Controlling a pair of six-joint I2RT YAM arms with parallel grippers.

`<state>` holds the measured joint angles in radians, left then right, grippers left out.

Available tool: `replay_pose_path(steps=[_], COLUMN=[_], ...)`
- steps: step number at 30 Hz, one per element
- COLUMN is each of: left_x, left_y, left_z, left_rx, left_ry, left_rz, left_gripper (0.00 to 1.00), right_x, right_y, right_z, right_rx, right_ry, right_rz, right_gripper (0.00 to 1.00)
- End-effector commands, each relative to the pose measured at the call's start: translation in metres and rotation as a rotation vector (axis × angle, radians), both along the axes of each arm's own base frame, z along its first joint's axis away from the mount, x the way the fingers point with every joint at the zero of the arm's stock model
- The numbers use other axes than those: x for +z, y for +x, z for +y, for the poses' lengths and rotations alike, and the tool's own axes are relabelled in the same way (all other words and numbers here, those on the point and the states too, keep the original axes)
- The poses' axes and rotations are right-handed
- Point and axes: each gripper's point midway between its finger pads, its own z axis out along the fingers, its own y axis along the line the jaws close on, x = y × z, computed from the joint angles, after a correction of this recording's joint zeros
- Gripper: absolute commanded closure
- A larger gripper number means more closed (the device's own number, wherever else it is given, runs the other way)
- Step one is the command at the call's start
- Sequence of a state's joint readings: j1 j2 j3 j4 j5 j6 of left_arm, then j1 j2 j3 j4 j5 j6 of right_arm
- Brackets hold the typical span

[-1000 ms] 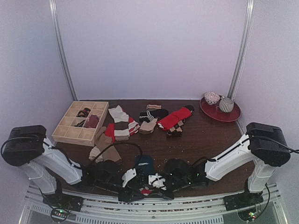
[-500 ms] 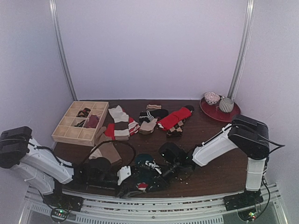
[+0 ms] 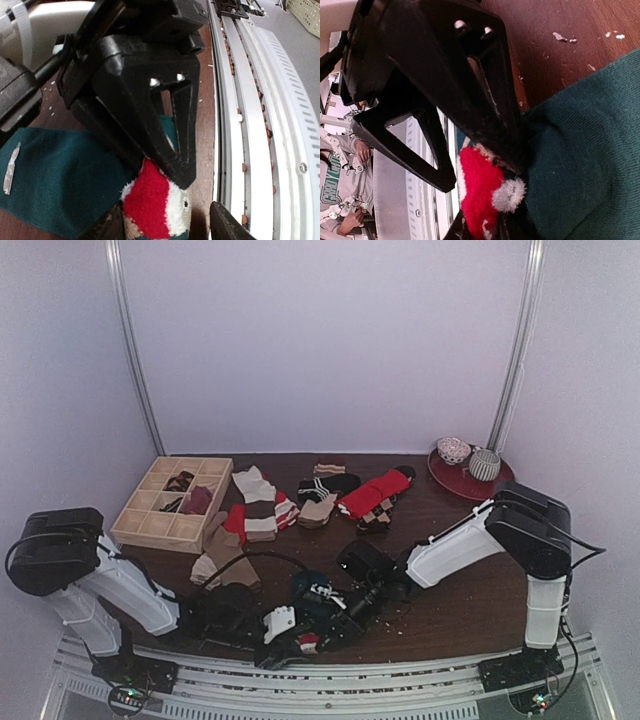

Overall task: Roll the socks
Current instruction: Roll a pair of socks at the center of the board.

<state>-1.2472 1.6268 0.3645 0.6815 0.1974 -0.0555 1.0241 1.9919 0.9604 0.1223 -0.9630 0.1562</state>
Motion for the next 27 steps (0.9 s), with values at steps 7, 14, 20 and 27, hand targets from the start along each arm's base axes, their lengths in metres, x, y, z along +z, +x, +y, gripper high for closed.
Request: replay_pose_path(steps=[7, 14, 20, 27], left_x=[0.004, -0.025, -0.035, -0.035], left_y=[-0.003, -0.002, -0.008, -0.016], left_z=[-0.016, -0.004, 0.013, 0.019], left_rx=[-0.039, 0.035, 0.104, 0.125], left_ry=[-0.028, 0.072, 0.112, 0.159], left_rz=[0.026, 0.112, 0.270, 0.423], left_gripper=[0.78, 1.00, 1.00, 1.00], right_x=[-0.058, -0.042, 0.011, 0.069], right_y=[-0.011, -0.004, 0.017, 0.024], right_z=[-0.043, -0.035, -0.033, -0.037], right_rx=[-0.048, -0.065, -0.142, -0.134], right_ry=[-0.265, -0.194, -0.012, 0.190], right_rz=[0.049, -0.004, -0.234, -0.750], right_gripper=[0.84, 0.84, 0.70, 0.55])
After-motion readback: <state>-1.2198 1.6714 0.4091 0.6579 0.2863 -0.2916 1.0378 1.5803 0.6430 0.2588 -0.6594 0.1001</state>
